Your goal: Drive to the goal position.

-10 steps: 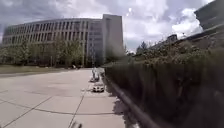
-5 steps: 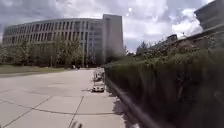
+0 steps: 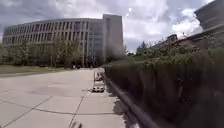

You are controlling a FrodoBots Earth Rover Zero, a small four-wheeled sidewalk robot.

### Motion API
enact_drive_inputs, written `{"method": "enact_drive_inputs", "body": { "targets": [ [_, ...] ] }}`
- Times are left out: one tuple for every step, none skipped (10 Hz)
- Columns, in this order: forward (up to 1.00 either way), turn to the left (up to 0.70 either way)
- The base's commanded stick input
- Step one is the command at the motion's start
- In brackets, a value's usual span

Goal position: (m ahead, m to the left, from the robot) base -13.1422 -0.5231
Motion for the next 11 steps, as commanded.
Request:
{"method": "enact_drive_inputs", "body": {
  "targets": [
    [0.05,0.0],
    [0.06,0.0],
    [0.06,0.0],
    [0.06,0.0],
    [0.05,0.0],
    [0.06,0.0],
    [0.05,0.0],
    [0.06,0.0],
    [0.06,0.0],
    [0.06,0.0],
    [0.06,0.0]
  ]
}}
